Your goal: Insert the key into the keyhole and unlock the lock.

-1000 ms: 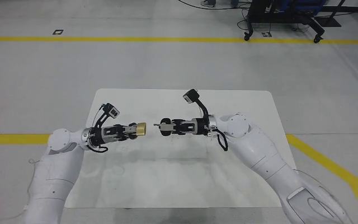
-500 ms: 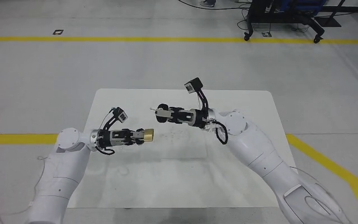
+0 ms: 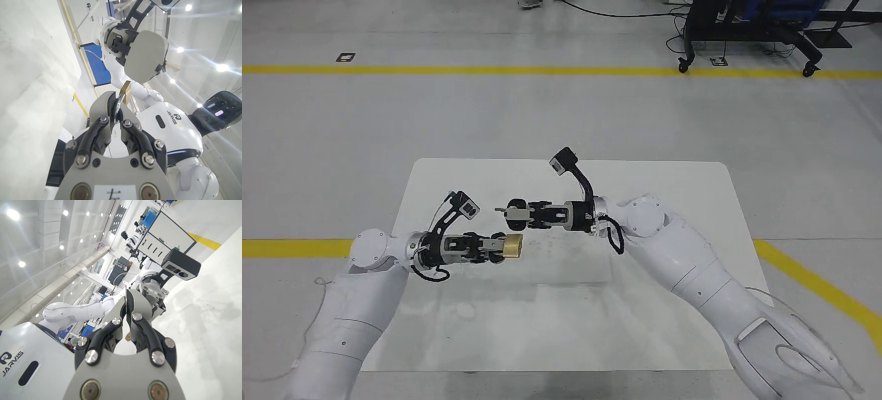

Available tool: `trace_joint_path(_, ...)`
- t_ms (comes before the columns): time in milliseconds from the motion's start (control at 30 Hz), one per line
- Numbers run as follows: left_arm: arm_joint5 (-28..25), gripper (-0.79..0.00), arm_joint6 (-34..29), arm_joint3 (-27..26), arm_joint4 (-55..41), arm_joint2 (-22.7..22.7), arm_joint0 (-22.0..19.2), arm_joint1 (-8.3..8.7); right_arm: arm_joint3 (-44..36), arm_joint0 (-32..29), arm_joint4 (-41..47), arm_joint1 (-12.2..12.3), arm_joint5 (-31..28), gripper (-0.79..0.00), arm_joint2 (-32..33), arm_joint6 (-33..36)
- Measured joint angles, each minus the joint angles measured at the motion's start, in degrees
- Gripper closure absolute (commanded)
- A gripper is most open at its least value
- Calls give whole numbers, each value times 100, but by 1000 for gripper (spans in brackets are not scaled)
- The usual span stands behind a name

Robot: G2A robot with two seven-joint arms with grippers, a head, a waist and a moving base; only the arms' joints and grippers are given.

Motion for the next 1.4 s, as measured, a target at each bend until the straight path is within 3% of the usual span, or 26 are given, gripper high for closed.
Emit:
trace_joint_path(167,-29,0,0,-28,-211,78,15,86,73,42,141,-70,-25,0,-57,286)
trace_joint_path(433,-55,0,31,230,-701,-185,13,109,-15,96,-10,-134,42,0,-143,693)
trace_joint_path(800,6,0,247,476,-834,-312,44,112,-130,8,-57,-111,-17,0,13,593)
trace_joint_path(900,-11,0,649,307,-531,-287,121,113,-130,8,-57,-111,-17,0,13,594)
trace_joint_path(1100,592,0,1848,-413,0,-222,70,97,-468,-245,-691,-12,122,0,170,258)
trace_joint_path(1267,541,0,2038,-600,114,-222,-67,76,-1182,-885,-1493,232,34,0,674,-49)
trace_joint_path(1400,537,0,2040,-591,113,-223,-63,76,-1186,-889,-1500,239,30,0,685,-47)
